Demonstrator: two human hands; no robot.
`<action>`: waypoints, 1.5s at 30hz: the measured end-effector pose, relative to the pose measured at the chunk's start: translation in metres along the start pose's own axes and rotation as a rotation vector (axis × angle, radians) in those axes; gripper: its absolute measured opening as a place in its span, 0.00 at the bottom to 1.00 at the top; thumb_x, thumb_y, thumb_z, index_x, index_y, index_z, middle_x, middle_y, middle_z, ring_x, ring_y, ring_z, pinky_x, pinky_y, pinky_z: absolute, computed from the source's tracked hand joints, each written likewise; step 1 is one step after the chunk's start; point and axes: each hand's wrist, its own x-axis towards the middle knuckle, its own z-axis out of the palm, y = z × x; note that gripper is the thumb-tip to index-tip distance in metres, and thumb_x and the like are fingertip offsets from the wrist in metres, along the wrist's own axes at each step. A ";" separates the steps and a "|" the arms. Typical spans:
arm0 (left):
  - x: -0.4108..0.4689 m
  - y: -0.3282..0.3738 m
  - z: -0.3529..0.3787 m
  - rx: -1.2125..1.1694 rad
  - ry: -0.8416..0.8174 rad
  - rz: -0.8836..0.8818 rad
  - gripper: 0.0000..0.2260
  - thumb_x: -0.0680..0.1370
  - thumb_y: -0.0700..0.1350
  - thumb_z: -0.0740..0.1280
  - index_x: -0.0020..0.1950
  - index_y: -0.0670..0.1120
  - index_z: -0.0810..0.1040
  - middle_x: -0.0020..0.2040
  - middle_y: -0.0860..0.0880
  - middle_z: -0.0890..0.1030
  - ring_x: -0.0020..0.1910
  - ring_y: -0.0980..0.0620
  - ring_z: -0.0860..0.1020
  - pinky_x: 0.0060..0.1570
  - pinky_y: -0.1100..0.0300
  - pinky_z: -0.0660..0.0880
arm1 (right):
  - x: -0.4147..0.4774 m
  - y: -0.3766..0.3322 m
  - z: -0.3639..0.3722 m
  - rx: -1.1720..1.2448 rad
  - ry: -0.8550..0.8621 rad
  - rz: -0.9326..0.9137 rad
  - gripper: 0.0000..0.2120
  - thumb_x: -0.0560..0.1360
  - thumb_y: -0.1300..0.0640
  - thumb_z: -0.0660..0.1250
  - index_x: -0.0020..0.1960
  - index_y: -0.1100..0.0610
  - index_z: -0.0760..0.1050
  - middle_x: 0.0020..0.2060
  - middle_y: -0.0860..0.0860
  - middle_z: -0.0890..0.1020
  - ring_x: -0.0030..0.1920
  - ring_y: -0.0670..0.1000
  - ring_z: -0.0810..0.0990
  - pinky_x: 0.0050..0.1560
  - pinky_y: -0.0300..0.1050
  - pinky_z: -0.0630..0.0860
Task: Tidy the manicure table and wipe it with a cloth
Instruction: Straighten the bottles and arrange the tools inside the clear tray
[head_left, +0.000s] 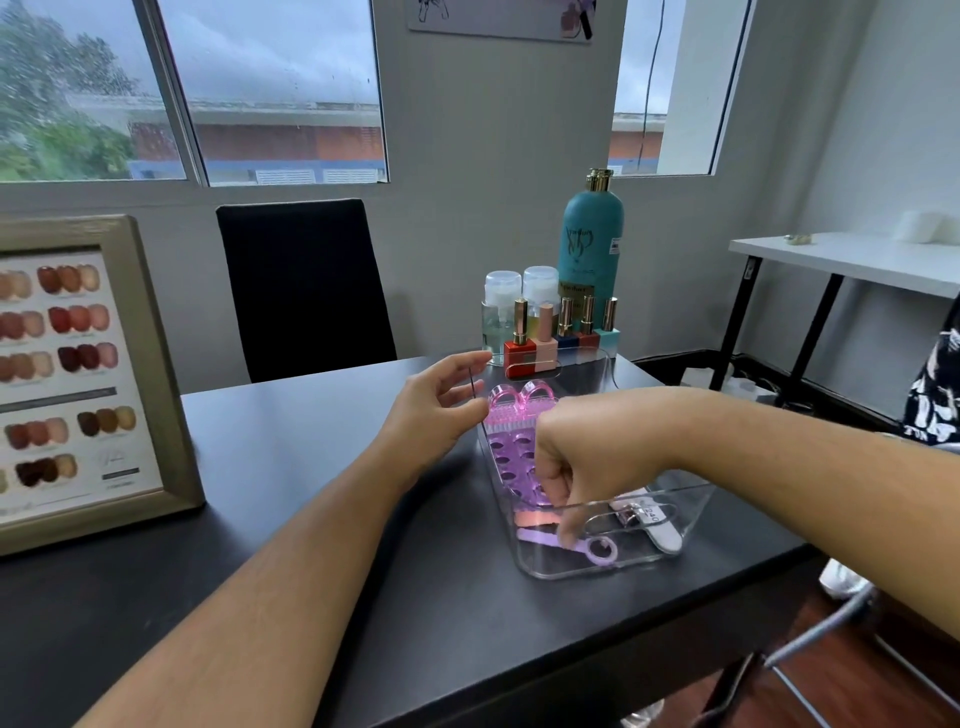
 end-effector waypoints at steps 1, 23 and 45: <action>0.000 0.000 0.000 0.000 0.001 -0.001 0.21 0.74 0.35 0.66 0.65 0.52 0.72 0.63 0.55 0.74 0.63 0.52 0.74 0.58 0.60 0.73 | 0.000 -0.002 0.001 -0.013 -0.036 0.006 0.13 0.65 0.46 0.76 0.37 0.55 0.81 0.28 0.46 0.79 0.31 0.46 0.74 0.35 0.42 0.74; 0.001 0.005 -0.002 0.015 0.007 -0.060 0.22 0.75 0.38 0.66 0.66 0.55 0.70 0.66 0.50 0.72 0.61 0.48 0.76 0.55 0.56 0.77 | -0.009 0.053 -0.018 0.126 0.558 0.222 0.10 0.71 0.46 0.71 0.44 0.52 0.77 0.39 0.45 0.79 0.40 0.45 0.76 0.38 0.37 0.69; 0.064 0.010 0.059 -0.150 0.199 -0.287 0.09 0.72 0.36 0.71 0.50 0.46 0.79 0.41 0.47 0.82 0.41 0.51 0.82 0.36 0.57 0.81 | 0.003 0.163 0.003 0.548 0.644 0.557 0.02 0.70 0.64 0.73 0.41 0.62 0.81 0.34 0.57 0.83 0.28 0.50 0.80 0.34 0.45 0.81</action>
